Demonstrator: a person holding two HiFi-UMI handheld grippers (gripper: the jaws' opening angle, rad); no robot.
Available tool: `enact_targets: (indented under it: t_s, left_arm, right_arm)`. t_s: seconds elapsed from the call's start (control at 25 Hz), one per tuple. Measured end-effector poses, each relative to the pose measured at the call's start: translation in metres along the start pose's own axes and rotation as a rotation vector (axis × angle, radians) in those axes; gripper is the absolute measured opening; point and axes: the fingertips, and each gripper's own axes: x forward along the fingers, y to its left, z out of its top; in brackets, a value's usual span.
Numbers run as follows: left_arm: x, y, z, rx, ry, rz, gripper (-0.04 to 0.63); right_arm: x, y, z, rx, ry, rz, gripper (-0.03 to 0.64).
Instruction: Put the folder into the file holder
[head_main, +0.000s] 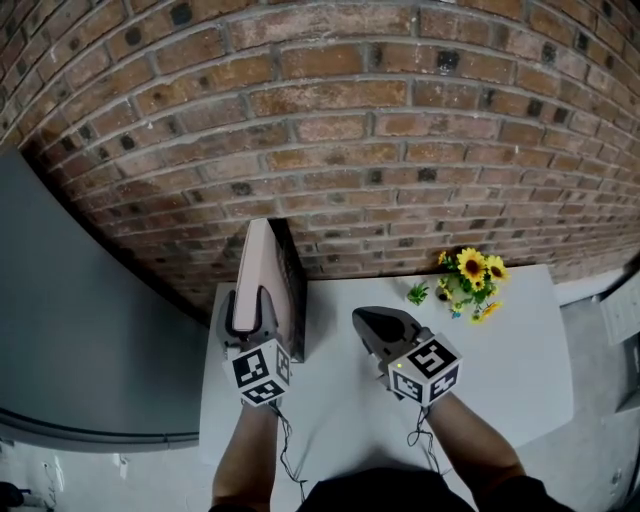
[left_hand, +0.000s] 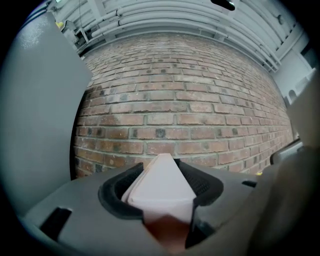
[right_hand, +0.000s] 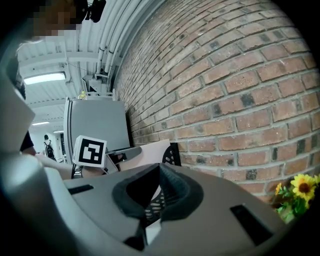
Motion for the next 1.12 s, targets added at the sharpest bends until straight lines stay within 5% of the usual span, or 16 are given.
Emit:
enact_targets:
  t_s: [0.48,0.88,1.12]
  left_arm:
    - [-0.067,-0.01,0.036,0.03,-0.051,0.013,0.242]
    - [-0.16,-0.052,0.049,0.022,-0.023,0.057,0.239]
    - [-0.221,-0.079,0.044,0.014,0.004,0.139,0.108]
  right_arm:
    - [-0.02,0.016,0.019,-0.053,-0.035,0.061,0.003]
    - [-0.067,0.041,0.034,-0.077,-0.071,0.207,0.003]
    - [-0.102,0.058,0.029,-0.12,-0.056,0.302,0.003]
